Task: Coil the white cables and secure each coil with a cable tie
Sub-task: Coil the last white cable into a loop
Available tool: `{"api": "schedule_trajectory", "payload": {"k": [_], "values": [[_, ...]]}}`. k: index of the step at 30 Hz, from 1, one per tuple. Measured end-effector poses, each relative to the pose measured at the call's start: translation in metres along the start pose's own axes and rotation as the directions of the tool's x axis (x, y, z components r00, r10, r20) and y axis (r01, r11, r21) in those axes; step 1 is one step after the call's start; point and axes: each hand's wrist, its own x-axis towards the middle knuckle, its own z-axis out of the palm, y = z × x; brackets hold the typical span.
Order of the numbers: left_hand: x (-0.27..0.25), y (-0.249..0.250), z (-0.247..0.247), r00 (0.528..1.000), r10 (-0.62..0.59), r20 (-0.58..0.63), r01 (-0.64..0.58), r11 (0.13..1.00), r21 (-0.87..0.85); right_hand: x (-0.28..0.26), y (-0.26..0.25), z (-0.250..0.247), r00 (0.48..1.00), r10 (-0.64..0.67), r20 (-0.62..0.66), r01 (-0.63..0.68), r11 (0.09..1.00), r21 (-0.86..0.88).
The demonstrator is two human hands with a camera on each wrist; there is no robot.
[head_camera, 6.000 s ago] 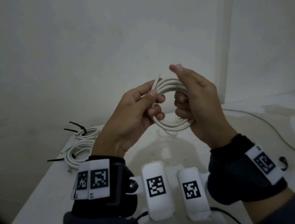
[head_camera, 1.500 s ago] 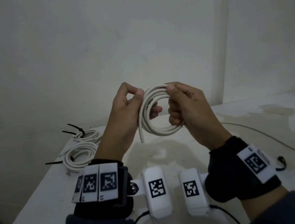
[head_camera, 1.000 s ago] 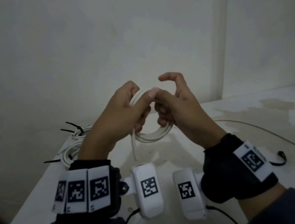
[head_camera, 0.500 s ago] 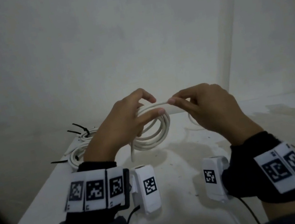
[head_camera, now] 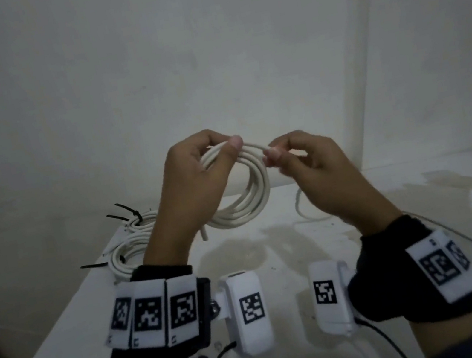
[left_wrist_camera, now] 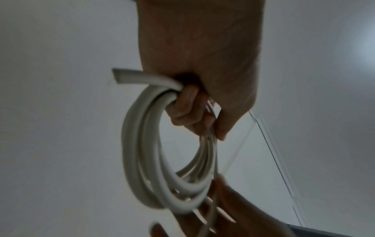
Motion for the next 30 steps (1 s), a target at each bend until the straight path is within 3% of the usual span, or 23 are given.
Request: {"api": "schedule_trajectory", "payload": {"k": [2,4,7,10,13,16,19,21,24,27,28,30], "values": [[-0.002,0.001,0.011,0.995,-0.024,-0.101,0.016,0.997,-0.07,-0.002,0.001,0.01,0.998,0.067,-0.011,-0.062,0.967,0.247],[-0.003,0.001,0.021,0.977,-0.081,-0.196,0.051,0.987,-0.154,-0.004,-0.001,0.015,0.986,0.159,0.041,-0.16,0.877,0.452],[-0.004,-0.003,0.026,0.947,-0.134,-0.292,0.07,0.974,-0.217,-0.007,0.0,0.015,0.962,0.232,0.145,-0.273,0.782,0.56],[-0.006,-0.001,0.031,0.94,-0.159,-0.3,0.061,0.948,-0.312,-0.005,0.005,0.016,0.925,0.251,0.286,-0.38,0.658,0.65],[-0.01,0.002,0.038,0.942,-0.189,-0.277,0.063,0.911,-0.409,-0.004,0.005,0.019,0.925,0.201,0.322,-0.363,0.721,0.59],[-0.01,0.001,0.042,0.949,-0.169,-0.266,0.045,0.908,-0.416,-0.004,0.001,0.019,0.966,0.152,0.211,-0.251,0.75,0.612],[-0.01,0.0,0.045,0.962,-0.216,-0.168,0.123,0.89,-0.44,-0.004,0.0,0.02,0.982,0.158,0.105,-0.189,0.754,0.63],[-0.012,0.002,0.046,0.976,-0.217,-0.008,0.19,0.873,-0.45,-0.004,0.001,0.02,0.976,0.207,0.068,-0.2,0.731,0.652],[-0.014,0.001,0.044,0.96,-0.201,0.196,0.267,0.87,-0.414,-0.003,0.006,0.013,0.962,0.272,0.023,-0.215,0.702,0.679],[-0.014,-0.005,0.042,0.886,-0.326,0.331,0.45,0.777,-0.44,-0.001,0.007,0.003,0.952,0.303,-0.034,-0.185,0.664,0.724],[-0.013,-0.009,0.042,0.831,-0.408,0.379,0.551,0.703,-0.45,0.0,0.006,0.001,0.948,0.314,-0.052,-0.168,0.633,0.756],[-0.015,-0.015,0.041,0.675,-0.559,0.482,0.732,0.594,-0.335,0.001,0.004,-0.003,0.941,0.334,-0.058,-0.138,0.533,0.835]]}}
